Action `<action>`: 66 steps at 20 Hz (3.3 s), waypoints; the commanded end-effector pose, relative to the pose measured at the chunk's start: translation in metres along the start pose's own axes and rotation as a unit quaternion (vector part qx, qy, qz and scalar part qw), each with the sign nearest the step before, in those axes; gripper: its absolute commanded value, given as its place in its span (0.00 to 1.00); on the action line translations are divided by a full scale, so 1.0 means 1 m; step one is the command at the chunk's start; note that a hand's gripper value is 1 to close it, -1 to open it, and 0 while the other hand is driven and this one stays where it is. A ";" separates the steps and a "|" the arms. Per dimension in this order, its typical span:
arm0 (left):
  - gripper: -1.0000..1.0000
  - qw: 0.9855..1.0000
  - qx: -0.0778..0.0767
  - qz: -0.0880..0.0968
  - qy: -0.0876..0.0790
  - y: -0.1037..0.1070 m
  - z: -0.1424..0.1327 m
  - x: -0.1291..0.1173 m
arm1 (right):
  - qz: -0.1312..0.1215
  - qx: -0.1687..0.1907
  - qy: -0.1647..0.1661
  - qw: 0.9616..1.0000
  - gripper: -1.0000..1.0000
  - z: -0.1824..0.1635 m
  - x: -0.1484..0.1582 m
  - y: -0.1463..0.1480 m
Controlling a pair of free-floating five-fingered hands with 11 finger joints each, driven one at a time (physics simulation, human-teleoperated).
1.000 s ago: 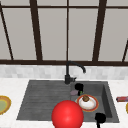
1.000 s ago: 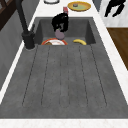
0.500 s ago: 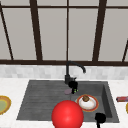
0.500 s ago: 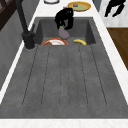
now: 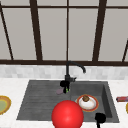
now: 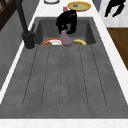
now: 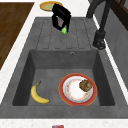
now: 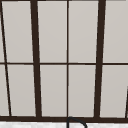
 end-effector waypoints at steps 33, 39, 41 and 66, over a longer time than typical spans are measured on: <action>1.00 0.998 -0.004 0.051 0.046 0.004 0.215 0.106 | 0.000 0.000 0.000 1.000 0.50 0.000 0.000 0.000; 1.00 0.996 -0.003 0.071 0.050 0.008 0.241 0.116 | 0.000 0.000 0.000 1.000 0.50 0.000 0.000 0.000; 1.00 0.997 -0.008 0.065 0.050 0.005 0.251 0.120 | 0.000 0.000 0.000 1.000 0.50 0.000 0.000 0.000; 1.00 0.997 -0.016 0.067 0.038 -0.032 0.385 0.168 | 0.000 0.000 0.000 1.000 0.50 0.000 0.000 0.000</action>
